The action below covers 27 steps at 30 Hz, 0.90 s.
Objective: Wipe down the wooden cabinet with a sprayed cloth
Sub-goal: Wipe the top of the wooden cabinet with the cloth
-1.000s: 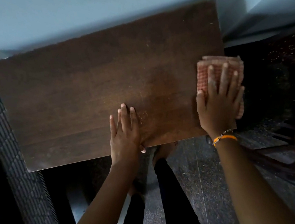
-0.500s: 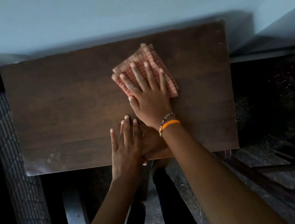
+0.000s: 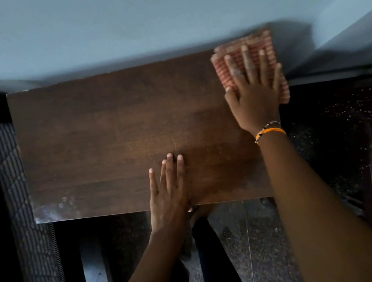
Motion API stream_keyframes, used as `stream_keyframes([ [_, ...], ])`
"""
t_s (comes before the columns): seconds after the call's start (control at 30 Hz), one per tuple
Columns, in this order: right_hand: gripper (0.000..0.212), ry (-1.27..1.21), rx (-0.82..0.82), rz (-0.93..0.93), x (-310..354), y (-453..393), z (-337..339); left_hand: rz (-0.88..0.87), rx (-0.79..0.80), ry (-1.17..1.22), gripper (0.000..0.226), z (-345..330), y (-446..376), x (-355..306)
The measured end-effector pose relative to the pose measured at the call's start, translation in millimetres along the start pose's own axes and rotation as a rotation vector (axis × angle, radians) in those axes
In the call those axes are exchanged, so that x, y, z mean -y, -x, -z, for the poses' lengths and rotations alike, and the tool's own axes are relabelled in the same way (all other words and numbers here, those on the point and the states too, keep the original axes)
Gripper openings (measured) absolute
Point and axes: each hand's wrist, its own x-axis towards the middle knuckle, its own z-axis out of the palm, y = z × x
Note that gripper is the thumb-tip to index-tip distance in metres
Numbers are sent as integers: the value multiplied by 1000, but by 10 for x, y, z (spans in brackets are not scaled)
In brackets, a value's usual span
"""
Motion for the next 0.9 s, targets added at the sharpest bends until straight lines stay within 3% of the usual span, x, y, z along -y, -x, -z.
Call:
stream_keyframes([
  [0.2,64,-37,20,-94,-65,392,-6,-1,-8,-61,124,-12,-11,24],
  [0.53,57,-31,139,-204,-38,2030,-69,2,-26,-4,131,-38,60,-2],
  [0.73,59,12,144,-187,-73,1919,-92,-20,-67,36,124,-156,286,17],
  [0.9,57,36,70,-243,338,1763,-175,54,-117,136,111,-332,537,126],
])
